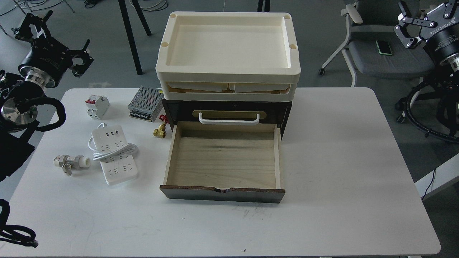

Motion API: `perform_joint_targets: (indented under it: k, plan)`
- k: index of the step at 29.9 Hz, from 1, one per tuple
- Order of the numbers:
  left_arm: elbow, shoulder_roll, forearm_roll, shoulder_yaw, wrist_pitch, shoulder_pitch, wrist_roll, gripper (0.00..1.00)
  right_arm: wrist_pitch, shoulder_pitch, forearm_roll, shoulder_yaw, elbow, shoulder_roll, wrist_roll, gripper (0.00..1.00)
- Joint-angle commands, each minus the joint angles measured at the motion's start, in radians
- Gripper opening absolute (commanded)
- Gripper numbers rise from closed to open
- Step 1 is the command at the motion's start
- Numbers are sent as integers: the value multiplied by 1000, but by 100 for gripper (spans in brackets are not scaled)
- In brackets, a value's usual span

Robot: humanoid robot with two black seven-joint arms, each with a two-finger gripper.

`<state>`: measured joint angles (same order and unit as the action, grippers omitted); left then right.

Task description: Put charging cable into cabinet

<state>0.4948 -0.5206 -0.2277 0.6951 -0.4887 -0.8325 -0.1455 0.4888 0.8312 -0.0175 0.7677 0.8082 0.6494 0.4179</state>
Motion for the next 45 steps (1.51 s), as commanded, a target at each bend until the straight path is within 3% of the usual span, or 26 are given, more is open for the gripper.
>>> perform_joint_targets:
  k: [1,10,12,15,18,24,27,33,38,45]
  plan:
    - [-2,2,-1,6,0,7,-12,100,0,-18,-13,16,0,6,1,100]
    - [-55,30,-110,115,0,15,-32,100,0,-24,-38,39,3,36,10,100]
    - [-30,25,-120,150,0,42,-81,100,0,-34,-38,39,8,45,10,100]
    - [1,19,-120,248,0,99,-238,100,0,-34,-38,39,17,47,10,100]
    - [91,-37,-117,274,0,119,-304,100,0,-32,-38,39,19,56,10,100]
    - [375,-293,-78,261,0,226,-307,99,0,-34,-38,45,32,87,12,100]
    - [482,-406,77,264,0,292,-309,99,0,-34,-38,54,31,87,13,100]
    - [560,-519,445,284,0,363,-332,99,0,-49,-38,64,31,98,13,100]
    - [711,-621,727,299,0,374,-336,99,0,-60,-38,65,32,125,13,100]
    - [849,-631,1250,467,0,374,-336,99,0,-70,-38,71,32,151,13,100]
